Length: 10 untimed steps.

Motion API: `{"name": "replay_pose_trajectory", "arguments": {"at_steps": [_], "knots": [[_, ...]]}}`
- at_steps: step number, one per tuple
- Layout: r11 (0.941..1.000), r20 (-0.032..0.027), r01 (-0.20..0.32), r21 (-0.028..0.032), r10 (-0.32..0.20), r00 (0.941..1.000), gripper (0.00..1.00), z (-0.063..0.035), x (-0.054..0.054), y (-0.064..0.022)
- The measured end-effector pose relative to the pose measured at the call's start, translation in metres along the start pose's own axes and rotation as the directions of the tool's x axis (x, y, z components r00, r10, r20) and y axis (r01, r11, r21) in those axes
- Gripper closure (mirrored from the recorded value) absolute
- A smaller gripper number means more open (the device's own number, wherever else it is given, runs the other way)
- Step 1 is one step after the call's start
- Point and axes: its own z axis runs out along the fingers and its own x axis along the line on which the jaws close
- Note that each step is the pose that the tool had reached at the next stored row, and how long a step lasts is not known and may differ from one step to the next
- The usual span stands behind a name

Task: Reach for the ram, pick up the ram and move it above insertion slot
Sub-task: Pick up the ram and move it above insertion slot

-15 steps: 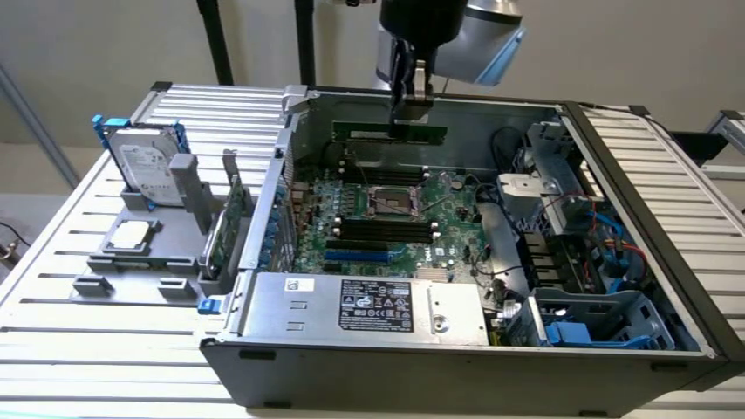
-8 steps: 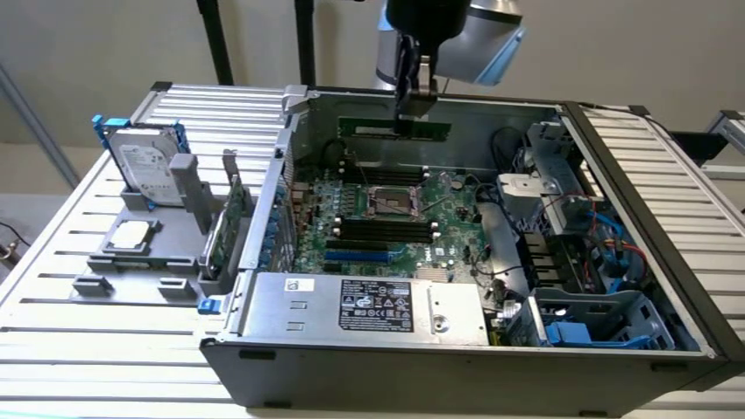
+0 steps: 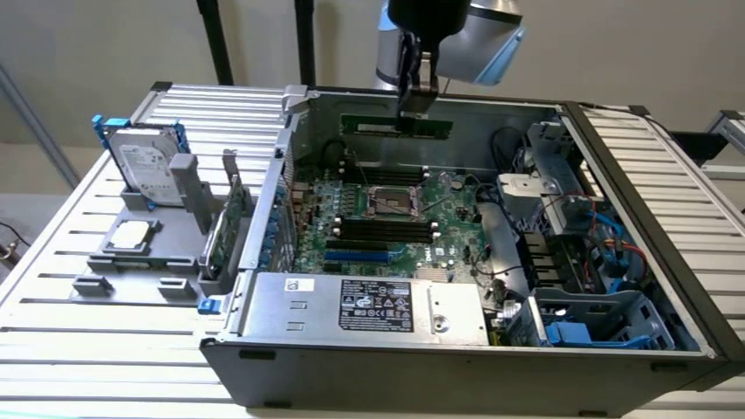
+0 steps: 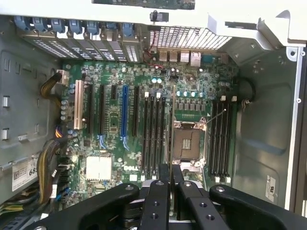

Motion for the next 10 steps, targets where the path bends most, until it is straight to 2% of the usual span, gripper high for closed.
{"name": "replay_pose_trajectory", "arguments": {"at_steps": [3,10], "knots": [[1.0,-0.0018,-0.006,0.002,0.006,1.0,0.86,0.0,-0.001,-0.0002],[1.0,-0.0019,-0.009,0.0023,0.009,1.0,0.86,0.0,-0.0012,-0.0002]]}}
